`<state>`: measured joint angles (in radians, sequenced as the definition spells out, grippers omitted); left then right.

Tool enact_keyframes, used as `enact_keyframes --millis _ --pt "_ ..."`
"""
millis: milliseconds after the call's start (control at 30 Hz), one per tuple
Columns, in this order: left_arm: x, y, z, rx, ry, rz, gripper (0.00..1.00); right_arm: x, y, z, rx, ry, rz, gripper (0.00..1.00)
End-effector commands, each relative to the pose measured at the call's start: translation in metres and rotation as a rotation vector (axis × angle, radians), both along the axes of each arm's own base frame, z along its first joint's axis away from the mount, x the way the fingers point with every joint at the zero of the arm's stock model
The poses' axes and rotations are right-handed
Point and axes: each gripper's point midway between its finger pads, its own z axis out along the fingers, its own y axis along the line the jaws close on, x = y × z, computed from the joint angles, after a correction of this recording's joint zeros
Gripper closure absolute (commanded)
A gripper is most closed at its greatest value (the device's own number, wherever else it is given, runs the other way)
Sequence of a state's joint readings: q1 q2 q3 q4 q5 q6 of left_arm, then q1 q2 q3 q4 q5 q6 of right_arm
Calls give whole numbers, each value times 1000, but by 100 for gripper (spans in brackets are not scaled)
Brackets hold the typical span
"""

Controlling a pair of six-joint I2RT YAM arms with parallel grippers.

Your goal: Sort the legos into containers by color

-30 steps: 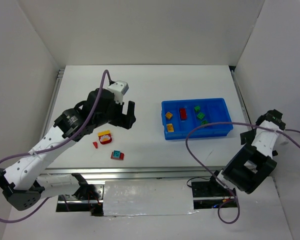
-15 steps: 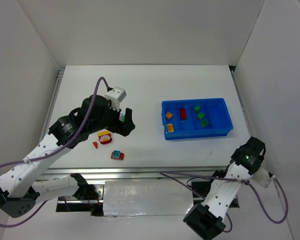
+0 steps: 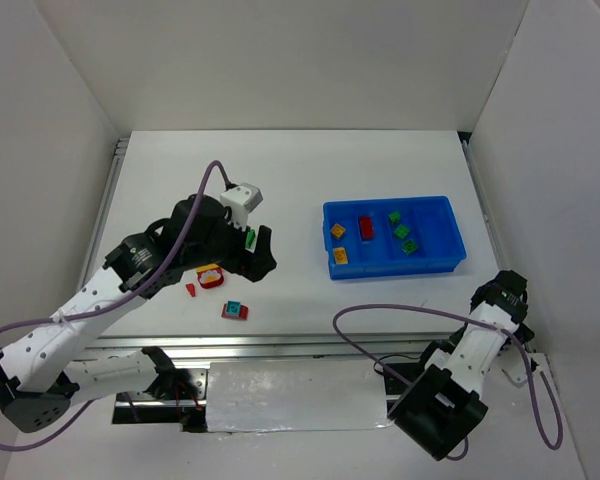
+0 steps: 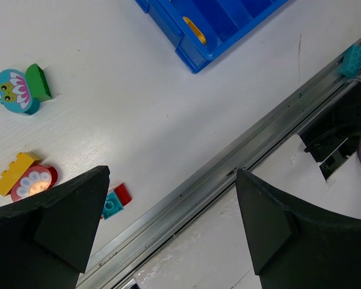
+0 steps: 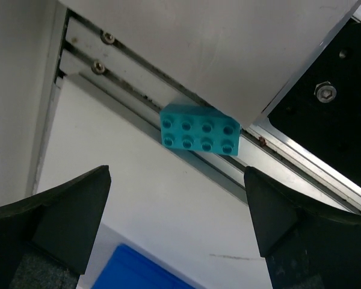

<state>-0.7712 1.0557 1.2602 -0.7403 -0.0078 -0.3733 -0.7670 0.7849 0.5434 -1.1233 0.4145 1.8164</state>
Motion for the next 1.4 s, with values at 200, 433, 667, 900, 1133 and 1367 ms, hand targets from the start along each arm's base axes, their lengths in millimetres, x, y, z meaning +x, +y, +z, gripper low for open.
enact_keyframes --millis 200,433,667,900,1133,1367 --pt "7 -13 0 14 17 -22 1 -35 3 -25 32 128 -224 15" --pt "13 -18 3 26 14 -30 0 -32 2 -25 96 172 -226 16" --pt "11 -21 11 9 -7 -61 1 -12 -8 -24 150 193 -119 0" --pt "7 -21 19 -15 -33 -85 1 -17 -10 -23 102 185 -115 2" --pt "1 -22 21 -30 -44 -121 1 -24 -10 -19 97 235 -100 4" --pt "-7 -24 21 -53 -51 -169 0 -20 -19 -13 33 200 -72 0"
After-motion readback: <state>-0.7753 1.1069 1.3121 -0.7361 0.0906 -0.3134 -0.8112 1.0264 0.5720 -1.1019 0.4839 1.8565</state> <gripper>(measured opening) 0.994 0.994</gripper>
